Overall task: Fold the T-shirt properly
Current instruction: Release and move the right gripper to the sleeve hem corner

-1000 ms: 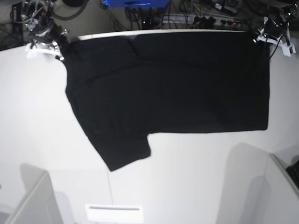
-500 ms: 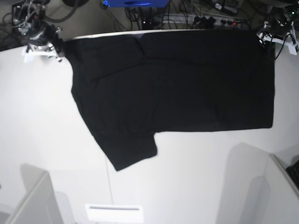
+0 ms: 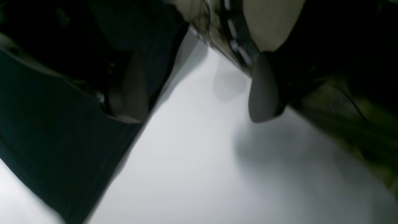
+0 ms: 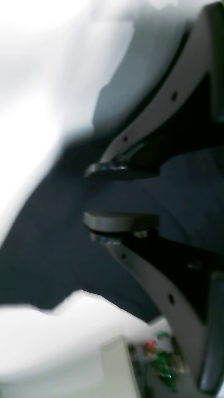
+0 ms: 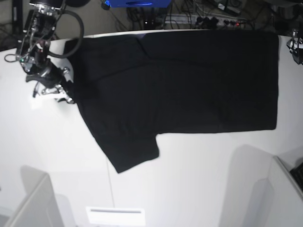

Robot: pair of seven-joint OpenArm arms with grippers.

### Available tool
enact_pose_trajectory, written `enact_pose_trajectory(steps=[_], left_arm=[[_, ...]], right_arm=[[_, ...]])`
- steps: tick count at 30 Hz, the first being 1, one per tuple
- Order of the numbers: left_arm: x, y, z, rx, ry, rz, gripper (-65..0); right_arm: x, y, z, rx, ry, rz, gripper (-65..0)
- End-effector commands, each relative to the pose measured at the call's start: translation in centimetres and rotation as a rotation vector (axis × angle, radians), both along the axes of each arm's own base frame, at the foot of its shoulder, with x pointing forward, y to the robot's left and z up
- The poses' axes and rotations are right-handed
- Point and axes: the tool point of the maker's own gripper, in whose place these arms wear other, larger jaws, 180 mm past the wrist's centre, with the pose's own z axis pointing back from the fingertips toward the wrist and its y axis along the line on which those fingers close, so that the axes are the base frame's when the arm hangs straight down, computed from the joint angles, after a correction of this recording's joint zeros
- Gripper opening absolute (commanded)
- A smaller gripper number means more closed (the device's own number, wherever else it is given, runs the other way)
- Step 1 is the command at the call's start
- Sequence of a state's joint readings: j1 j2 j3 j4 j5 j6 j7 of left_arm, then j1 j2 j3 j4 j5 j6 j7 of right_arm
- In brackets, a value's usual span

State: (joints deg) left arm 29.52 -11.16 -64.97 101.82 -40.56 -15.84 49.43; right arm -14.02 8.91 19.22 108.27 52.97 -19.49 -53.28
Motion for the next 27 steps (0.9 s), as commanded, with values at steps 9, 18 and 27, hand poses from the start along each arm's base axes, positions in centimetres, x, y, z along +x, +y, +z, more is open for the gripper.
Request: enact_pose_trajectory(steps=[9,18,27], left_arm=[[1.3,-1.5,1.9,0.063,-0.043,-0.118,-65.0],[1.1,-1.3,2.0,0.068,-0.036,-0.115,-65.0],[0.3,-1.3,1.7,0.067,-0.014,-0.112,-65.0]], right_arm=[[5.9,2.1,4.8,0.023,-0.176,0.041,-49.1],[14.1,3.4,1.9,0.022,-0.051,0.149,-31.1],[21.0,0.3,-0.1,-0.108,-0.08,0.156,-16.1]])
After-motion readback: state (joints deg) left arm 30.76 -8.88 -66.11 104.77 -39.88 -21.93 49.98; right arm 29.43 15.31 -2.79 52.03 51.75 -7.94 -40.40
